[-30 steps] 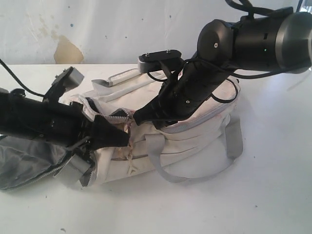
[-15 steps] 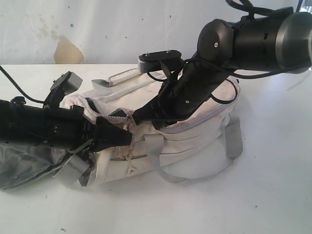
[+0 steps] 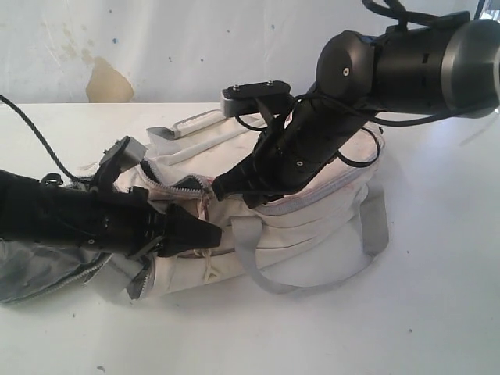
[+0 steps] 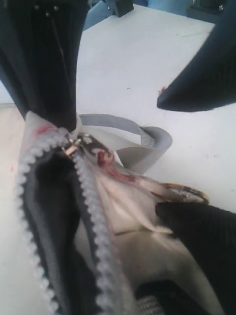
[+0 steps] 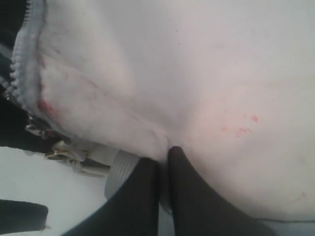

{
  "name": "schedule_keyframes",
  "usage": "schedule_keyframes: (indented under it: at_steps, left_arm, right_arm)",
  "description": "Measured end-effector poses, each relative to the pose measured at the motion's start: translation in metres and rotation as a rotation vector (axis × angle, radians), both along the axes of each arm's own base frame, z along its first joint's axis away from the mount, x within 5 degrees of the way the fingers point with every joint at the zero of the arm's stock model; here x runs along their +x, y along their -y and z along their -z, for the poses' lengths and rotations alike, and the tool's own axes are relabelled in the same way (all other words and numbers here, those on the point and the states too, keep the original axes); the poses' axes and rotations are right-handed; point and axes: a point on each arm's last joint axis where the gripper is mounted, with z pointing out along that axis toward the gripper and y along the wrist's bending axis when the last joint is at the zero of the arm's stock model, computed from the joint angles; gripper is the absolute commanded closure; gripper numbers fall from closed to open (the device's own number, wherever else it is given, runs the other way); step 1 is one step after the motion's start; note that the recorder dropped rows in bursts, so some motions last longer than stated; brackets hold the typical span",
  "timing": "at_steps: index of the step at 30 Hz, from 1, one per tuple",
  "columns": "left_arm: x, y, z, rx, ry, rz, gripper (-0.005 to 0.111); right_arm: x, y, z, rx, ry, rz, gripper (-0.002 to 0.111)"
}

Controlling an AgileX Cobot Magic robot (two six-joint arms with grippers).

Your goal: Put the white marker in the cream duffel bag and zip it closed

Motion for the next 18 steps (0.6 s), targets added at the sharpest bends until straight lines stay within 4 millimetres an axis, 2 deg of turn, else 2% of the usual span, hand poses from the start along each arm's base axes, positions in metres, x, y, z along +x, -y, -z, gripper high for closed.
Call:
schedule_keyframes:
  at_steps: [7, 14, 16, 18]
  left_arm:
    - [0.002, 0.001, 0.009, 0.007, -0.003, 0.016, 0.049]
    - [0.021, 0.008, 0.007, -0.004, 0.027, 0.017, 0.050]
    - [0.025, 0.010, 0.009, -0.002, 0.021, 0.011, 0.053]
    - [0.029, 0.011, 0.009, -0.006, 0.019, 0.007, 0.063]
  right_arm:
    - [0.000, 0.000, 0.001, -0.002, -0.006, 0.000, 0.108]
    - [0.000, 0.000, 0.001, -0.001, -0.005, 0.000, 0.108]
    - [0.000, 0.000, 0.001, 0.000, -0.003, 0.001, 0.108]
    - [0.000, 0.000, 0.001, 0.000, -0.003, 0.001, 0.108]
